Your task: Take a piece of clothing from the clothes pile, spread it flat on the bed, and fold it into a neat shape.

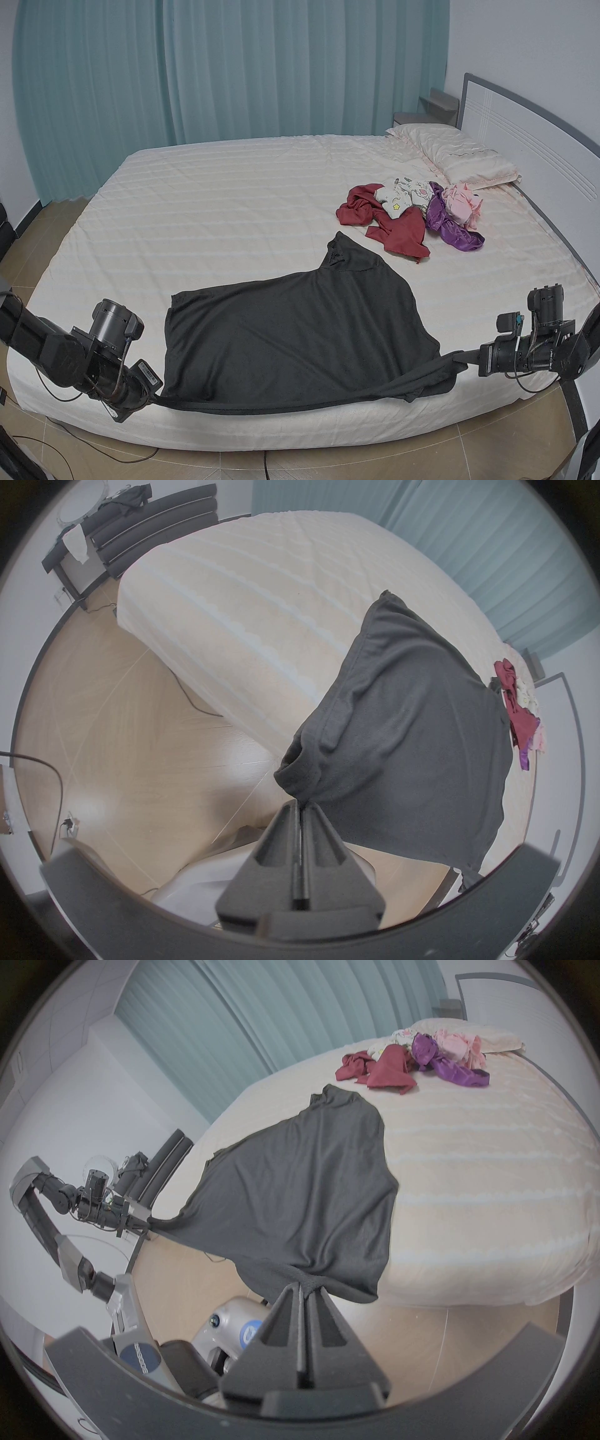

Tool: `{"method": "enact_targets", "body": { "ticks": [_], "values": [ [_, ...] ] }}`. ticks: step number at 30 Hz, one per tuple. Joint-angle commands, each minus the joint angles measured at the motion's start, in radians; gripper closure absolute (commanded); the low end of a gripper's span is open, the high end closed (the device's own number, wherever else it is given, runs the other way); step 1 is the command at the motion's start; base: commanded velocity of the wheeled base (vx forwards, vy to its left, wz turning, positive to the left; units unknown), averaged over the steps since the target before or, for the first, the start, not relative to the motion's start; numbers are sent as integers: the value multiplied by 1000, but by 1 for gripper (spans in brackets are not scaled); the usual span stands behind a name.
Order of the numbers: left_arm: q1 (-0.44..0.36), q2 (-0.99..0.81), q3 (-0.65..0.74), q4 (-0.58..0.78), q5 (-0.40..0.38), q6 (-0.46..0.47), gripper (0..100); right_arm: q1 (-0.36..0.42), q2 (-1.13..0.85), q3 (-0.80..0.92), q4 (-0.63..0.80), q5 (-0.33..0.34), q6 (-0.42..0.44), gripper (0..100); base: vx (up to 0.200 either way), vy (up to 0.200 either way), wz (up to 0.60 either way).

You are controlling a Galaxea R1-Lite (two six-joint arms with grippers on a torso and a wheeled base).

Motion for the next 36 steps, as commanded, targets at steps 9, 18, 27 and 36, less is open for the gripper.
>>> {"method": "enact_targets", "body": {
  "ticks": [9,18,27,36],
  "values": [
    [84,61,-150,69,-67,-7,100,-1,23,-125,-6,3,97,100,0,0,0],
    [120,110,-223,70,-69,-45,100,6,78,-225,0,0,164,100,0,0,0],
    [118,201,-321,95,-69,-46,100,1,146,-314,11,-2,167,100,0,0,0],
    [121,274,-415,116,-69,-50,100,6,195,-415,54,-11,225,100,0,0,0]
  ]
}}
